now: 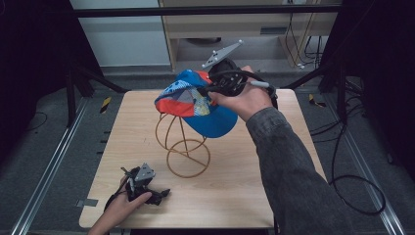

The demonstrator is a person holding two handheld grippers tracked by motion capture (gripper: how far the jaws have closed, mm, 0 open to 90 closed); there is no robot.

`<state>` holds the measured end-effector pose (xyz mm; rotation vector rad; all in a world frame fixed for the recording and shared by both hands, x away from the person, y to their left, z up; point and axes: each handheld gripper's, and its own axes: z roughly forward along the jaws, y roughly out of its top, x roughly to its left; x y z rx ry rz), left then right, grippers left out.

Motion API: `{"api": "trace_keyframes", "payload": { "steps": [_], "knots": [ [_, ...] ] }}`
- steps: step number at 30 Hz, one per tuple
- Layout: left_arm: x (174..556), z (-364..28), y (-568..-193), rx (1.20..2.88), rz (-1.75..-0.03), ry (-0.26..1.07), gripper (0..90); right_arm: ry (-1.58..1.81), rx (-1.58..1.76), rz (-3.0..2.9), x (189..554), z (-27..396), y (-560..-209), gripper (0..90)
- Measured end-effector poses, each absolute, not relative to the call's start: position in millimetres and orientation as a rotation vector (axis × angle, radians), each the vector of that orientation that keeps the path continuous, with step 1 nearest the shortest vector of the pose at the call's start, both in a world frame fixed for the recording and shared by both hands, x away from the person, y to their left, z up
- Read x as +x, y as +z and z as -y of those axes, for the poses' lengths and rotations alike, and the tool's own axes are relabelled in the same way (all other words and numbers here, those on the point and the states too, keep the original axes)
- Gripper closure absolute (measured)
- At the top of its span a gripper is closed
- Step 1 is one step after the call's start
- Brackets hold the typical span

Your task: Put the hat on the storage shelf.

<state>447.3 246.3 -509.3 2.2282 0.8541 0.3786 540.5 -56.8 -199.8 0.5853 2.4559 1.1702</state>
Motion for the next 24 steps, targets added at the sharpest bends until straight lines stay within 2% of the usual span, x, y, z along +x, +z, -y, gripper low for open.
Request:
{"api": "trace_keyframes", "payload": {
  "steps": [24],
  "knots": [
    [447.2,-246.1,-509.3,2.226,-0.856,0.377,0.0,1.122,0.544,-2.547,558.5,20.4,-214.5,89.7]
  ]
}}
